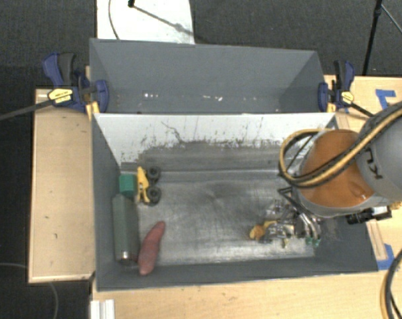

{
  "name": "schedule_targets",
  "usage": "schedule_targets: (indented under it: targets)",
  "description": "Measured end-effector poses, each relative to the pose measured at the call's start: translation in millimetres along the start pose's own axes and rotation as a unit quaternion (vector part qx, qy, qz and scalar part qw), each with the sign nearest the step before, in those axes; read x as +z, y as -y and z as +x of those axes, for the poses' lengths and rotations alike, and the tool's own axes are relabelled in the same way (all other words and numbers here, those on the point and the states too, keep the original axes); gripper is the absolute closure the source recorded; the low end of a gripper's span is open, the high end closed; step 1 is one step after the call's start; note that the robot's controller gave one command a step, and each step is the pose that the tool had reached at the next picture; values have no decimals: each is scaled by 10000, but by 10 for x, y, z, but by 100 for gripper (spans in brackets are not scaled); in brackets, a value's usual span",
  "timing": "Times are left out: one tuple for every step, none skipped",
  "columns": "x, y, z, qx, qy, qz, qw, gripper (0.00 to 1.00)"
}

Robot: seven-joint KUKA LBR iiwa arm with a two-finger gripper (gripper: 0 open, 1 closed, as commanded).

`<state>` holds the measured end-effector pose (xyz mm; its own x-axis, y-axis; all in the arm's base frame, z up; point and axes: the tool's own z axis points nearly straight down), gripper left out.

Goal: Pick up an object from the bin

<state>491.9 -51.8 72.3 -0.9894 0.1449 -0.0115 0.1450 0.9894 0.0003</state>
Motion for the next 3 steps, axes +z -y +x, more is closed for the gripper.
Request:
schedule_targets:
  targets:
    - [-52,0,24,-5,-54,0,10000,100]
    - [-244,-2,37,-8,-89,-2,10000,100]
    - [-397,-3,5,-12,-50,-3,10000,100]
